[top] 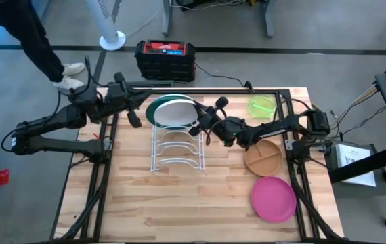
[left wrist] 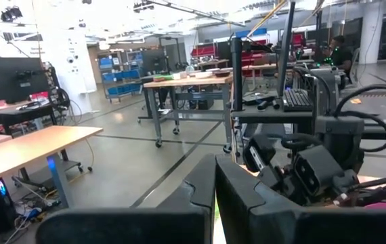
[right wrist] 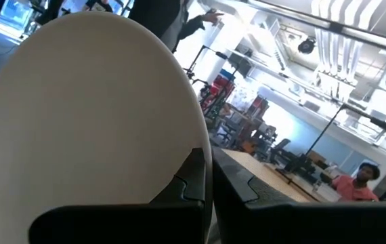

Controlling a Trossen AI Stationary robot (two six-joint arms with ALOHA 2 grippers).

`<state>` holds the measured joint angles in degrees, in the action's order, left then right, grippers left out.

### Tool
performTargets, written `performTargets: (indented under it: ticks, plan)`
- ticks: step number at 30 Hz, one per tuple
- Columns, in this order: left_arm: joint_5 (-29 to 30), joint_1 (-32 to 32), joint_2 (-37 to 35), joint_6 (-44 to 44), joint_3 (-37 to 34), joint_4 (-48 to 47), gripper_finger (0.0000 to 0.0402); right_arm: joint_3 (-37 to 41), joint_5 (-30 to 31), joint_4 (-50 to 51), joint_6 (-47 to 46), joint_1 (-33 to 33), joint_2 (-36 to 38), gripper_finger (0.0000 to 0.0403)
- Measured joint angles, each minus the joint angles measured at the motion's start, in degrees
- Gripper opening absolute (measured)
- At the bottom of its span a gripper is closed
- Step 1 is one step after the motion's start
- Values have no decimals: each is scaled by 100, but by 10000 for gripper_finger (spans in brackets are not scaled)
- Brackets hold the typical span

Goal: Sort dishes
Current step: Put the white plate in the white dish rack

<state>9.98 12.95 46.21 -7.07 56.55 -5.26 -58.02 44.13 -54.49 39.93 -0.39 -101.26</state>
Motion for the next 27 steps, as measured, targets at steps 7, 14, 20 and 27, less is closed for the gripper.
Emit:
performTargets:
  ticks: [7, 14, 20, 27]
  plan:
    - [0, 0, -10, 2, 0, -82, 0, 0, -3, 220, -318, -1, -155, 0]
    - [0, 0, 18, 2, 0, -139, 0, 2, -11, 509, -601, -1, -275, 0]
    - [0, 0, 31, 2, 0, -167, 0, 2, -27, 869, -749, -1, -327, 0]
    - [0, 0, 31, 2, 0, -171, 0, 2, -199, 1230, -720, -3, -386, 0]
